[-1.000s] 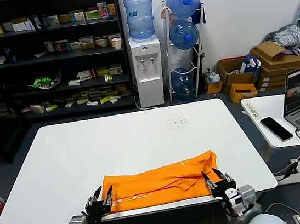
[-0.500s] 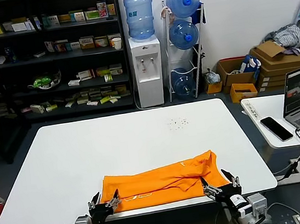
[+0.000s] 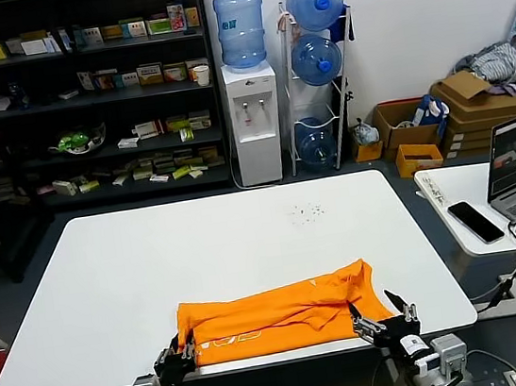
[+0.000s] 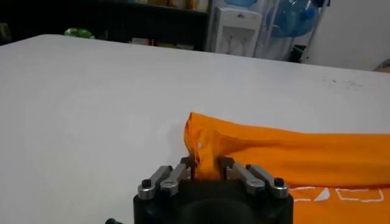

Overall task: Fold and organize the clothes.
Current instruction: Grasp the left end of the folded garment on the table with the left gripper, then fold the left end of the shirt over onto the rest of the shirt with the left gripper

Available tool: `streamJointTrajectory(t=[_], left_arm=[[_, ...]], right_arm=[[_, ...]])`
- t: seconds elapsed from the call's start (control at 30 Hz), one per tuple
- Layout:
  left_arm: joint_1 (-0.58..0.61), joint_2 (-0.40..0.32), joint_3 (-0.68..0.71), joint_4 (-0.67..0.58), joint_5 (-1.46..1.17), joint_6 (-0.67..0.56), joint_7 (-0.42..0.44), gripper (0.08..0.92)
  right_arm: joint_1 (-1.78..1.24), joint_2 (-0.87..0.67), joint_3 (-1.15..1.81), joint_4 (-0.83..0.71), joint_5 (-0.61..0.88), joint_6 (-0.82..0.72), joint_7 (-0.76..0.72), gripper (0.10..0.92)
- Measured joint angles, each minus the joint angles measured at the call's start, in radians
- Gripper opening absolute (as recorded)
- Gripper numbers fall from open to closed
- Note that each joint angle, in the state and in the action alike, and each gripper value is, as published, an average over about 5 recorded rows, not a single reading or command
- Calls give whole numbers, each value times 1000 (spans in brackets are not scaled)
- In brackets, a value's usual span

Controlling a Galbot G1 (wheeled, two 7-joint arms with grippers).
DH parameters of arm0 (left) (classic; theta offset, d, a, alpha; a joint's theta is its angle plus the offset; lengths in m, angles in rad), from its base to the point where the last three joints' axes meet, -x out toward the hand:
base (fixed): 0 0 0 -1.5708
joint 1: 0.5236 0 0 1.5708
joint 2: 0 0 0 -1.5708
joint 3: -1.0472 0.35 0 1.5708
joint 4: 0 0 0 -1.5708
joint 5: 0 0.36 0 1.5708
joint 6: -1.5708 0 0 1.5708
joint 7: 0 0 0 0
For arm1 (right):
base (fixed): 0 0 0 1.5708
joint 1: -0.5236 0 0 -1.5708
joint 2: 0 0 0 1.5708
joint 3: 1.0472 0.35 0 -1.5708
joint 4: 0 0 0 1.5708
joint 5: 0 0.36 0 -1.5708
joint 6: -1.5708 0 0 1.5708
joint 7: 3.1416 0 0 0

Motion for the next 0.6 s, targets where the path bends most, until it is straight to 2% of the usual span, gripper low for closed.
streamJointTrajectory(t=[0.17, 0.27, 0.43, 0.6], left_arm=[[18, 7, -12, -31, 9, -3, -15, 175], [30, 16, -27, -60, 16, -5, -22, 131], [52, 50, -94, -110, 24, -5, -19, 128], [73, 123, -221, -105, 50, -16, 6, 128]], right_arm=[[10, 6, 0, -11, 6, 6, 8, 823], [19, 11, -3, -18, 10, 10, 13, 823], [35, 17, -11, -30, 16, 16, 19, 823], [52, 22, -21, -41, 21, 19, 21, 823]])
